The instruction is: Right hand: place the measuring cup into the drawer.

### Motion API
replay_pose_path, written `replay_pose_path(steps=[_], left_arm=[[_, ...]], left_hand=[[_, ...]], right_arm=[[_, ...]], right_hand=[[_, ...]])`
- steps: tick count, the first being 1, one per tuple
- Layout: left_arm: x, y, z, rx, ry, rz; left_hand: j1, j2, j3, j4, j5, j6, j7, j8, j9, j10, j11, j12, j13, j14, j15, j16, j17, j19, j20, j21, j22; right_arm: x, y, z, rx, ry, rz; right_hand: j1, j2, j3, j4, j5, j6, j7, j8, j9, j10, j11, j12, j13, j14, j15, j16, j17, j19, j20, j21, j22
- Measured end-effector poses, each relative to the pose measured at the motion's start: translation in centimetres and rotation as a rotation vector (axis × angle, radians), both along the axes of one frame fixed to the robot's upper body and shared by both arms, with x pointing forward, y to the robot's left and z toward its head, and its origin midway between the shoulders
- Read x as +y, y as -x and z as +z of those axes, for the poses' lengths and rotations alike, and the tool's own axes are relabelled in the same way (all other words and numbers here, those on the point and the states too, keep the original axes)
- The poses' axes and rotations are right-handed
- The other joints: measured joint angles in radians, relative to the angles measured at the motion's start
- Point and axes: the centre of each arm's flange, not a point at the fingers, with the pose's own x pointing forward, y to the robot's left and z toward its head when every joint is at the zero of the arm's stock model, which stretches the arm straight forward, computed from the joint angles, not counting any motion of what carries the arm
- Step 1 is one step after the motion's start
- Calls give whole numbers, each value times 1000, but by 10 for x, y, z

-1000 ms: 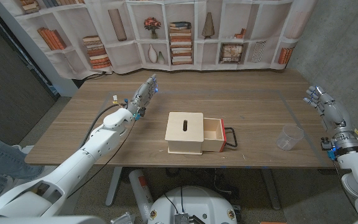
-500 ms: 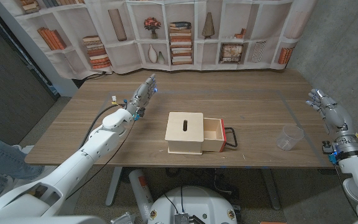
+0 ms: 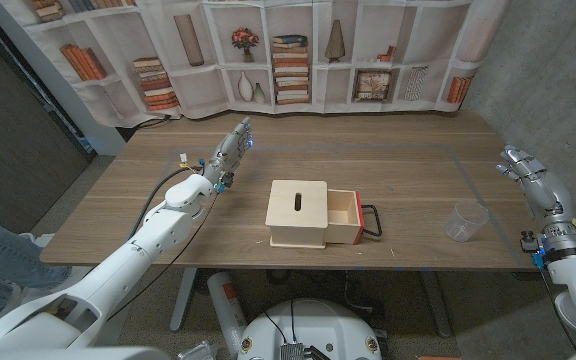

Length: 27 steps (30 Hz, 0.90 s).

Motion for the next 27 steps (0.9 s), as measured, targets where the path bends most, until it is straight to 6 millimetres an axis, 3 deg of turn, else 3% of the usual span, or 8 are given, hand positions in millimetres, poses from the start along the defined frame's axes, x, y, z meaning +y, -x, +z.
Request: replay_pose_path(steps=[7, 22, 27], left_arm=[[0, 0, -1, 1, 3, 1], [3, -1, -1, 1, 2, 5], [3, -2, 2, -3, -2, 4]], left_hand=[[0, 0, 0, 0, 0, 2, 2, 0, 0, 0, 0, 0, 0, 0, 0, 0, 0, 0, 0, 0, 0], [0, 0, -3, -3, 0, 2, 1, 0, 0, 0, 0, 0, 0, 0, 0, 0, 0, 0, 0, 0, 0], [0, 0, -3, -3, 0, 1, 1, 0, 0, 0, 0, 0, 0, 0, 0, 0, 0, 0, 0, 0, 0]], right_arm=[[2, 2, -4, 8, 9, -21], [4, 7, -16, 28, 32, -90], [6, 8, -21, 28, 25, -98]], right_hand=[[10, -10, -5, -8, 13, -11, -11, -7, 1, -6, -5, -8, 4, -18, 10, -4, 1, -4, 14, -14, 0], [20, -20, -13, -17, 36, -44, -44, -14, 2, -16, -9, -8, 5, -38, 30, -7, 1, 20, 81, -33, 0], [25, -25, -16, -20, 50, -85, -55, -24, 2, -16, -9, -8, 5, -47, 39, -7, 5, 24, 85, -41, 0]])
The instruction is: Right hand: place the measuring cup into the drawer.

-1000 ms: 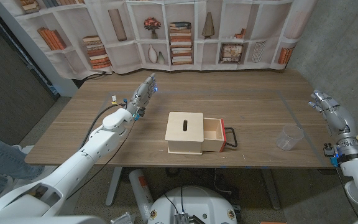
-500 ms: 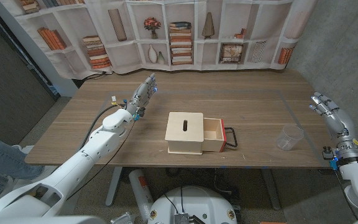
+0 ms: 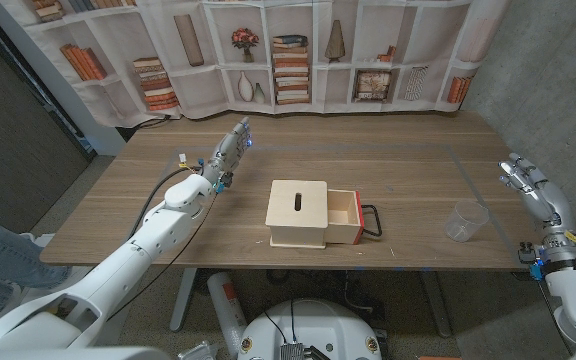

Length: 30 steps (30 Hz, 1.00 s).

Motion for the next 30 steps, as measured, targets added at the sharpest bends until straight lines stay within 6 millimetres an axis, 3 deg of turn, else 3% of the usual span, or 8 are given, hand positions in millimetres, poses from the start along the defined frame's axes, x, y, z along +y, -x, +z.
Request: replay_pose_path(steps=[4, 7, 19, 30], left_arm=[[0, -1, 2, -2, -4, -2], [-1, -1, 3, -3, -9, -5], [-4, -3, 6, -2, -19, -10], [-7, -5, 10, -2, -23, -11]], left_hand=[[0, 0, 0, 0, 0, 0, 0, 0, 0, 0, 0, 0, 0, 0, 0, 0, 0, 0, 0, 0, 0], [0, 0, 0, 0, 0, 0, 0, 0, 0, 0, 0, 0, 0, 0, 0, 0, 0, 0, 0, -7, 0], [4, 4, -7, 2, 0, 3, -3, 0, 0, 0, 0, 0, 0, 0, 0, 0, 0, 0, 0, -7, 0], [4, 4, -7, 2, 0, 5, -5, 0, 0, 0, 0, 0, 0, 0, 0, 0, 0, 0, 0, -7, 0]], right_arm=[[1, 0, -4, 0, -4, -7], [3, 0, -7, 1, -5, -11], [6, -4, -15, 5, -5, -32], [8, -5, -21, 18, 25, -71]], right_hand=[[0, 0, -1, -1, 0, -18, -7, -4, 0, -1, 0, 0, 0, -7, 7, 0, 0, 1, 8, -4, 0], [0, 0, -4, -4, 15, -30, -9, -4, 0, -47, 0, -17, 0, -13, 13, 0, 0, 1, 8, -19, 0], [7, -7, -15, -1, 37, -92, 17, -4, 5, -115, 11, -25, 5, -49, 20, -4, 0, 7, 14, -44, 0], [2, -48, -59, -12, 55, -209, 27, -11, 4, -177, 13, -29, 5, -79, 14, -4, 0, 14, 21, -74, 0]])
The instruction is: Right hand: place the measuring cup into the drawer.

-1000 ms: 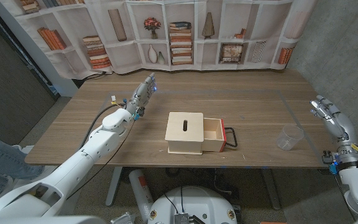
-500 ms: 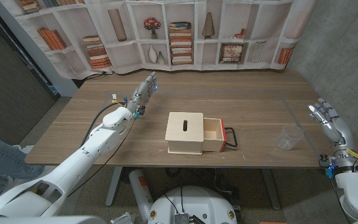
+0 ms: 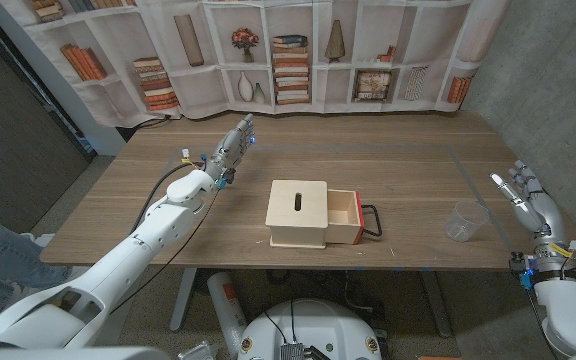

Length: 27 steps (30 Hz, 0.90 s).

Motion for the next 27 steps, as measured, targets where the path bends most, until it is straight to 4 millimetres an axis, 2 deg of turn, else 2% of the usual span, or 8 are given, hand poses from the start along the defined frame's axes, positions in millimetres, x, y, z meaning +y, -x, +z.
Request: replay_pose_path(steps=[4, 15, 19, 22, 27], left_arm=[[-2, -1, 0, 2, -2, -4], [-4, -6, 0, 10, -2, -8], [-4, -7, 0, 11, -2, -7], [-4, -7, 1, 10, -3, -7], [-4, -8, 1, 11, -5, -7]], left_hand=[[0, 0, 0, 0, 0, 0, 0, 0, 0, 0, 0, 0, 0, 0, 0, 0, 0, 0, 0, 0, 0], [0, 0, 0, 0, 0, 0, 0, 0, 0, 0, 0, 0, 0, 0, 0, 0, 0, 0, 0, 0, 0], [0, 0, 0, 0, 0, 0, 0, 0, 0, 0, 0, 0, 0, 0, 0, 0, 0, 0, 0, 0, 0], [0, 0, 0, 0, 0, 0, 0, 0, 0, 0, 0, 0, 0, 0, 0, 0, 0, 0, 0, -7, 0], [0, 0, 0, 0, 0, 0, 0, 0, 0, 0, 0, 0, 0, 0, 0, 0, 0, 0, 0, -7, 0]], right_arm=[[1, 0, -3, 15, 18, -12], [6, -3, -7, 55, 66, -62], [8, -4, -9, 64, 78, -77], [11, -5, -11, 71, 87, -86], [13, -7, -15, 74, 85, -97]], right_hand=[[2, -9, -9, 0, 4, -21, 3, 0, 1, -17, -4, 0, 5, -9, 6, 0, 0, 5, 5, -8, 2], [2, -9, -28, -6, 11, -41, -5, 4, 1, -60, 10, 0, 5, -46, 18, -8, -3, 5, 5, -26, 2], [2, -9, -31, -9, 11, -50, -14, 4, 1, -69, 12, 0, 5, -52, 23, -8, -3, 2, 16, -33, 2], [2, -9, -36, -6, 11, -50, -14, 8, 1, -75, 7, 0, 5, -59, 20, -8, -3, 4, 18, -33, 2], [2, -9, -36, -6, 18, -54, -19, 8, 1, -80, 12, 0, 4, -59, 20, -8, -3, 4, 18, -37, 2]])
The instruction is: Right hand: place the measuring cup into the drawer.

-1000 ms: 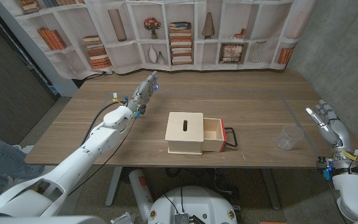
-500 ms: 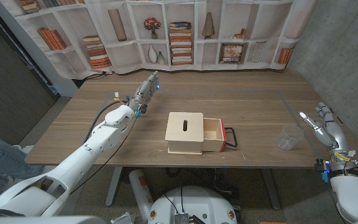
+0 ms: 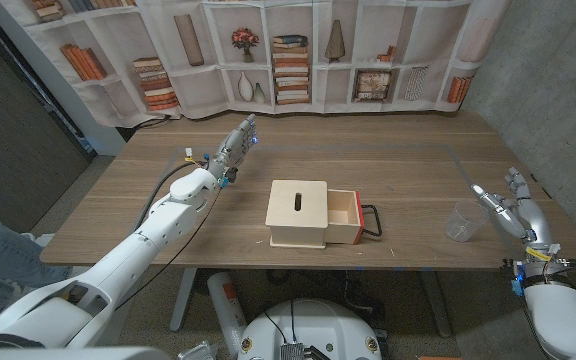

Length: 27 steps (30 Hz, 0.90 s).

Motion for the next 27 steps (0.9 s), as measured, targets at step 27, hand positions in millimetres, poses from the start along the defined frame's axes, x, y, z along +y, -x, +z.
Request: replay_pose_path(steps=[27], left_arm=[[-5, -3, 4, 4, -13, -6]], left_hand=[[0, 0, -8, 0, -7, 0, 0, 0, 0, 0, 0, 0, 0, 0, 0, 0, 0, 0, 0, -4, 0]], right_arm=[[11, -7, -23, 50, 40, -90]], right_hand=[[11, 11, -19, 6, 23, 8, -46, 15, 0, -36, 0, 0, 0, -38, 12, 0, 0, -13, 38, -33, 0]])
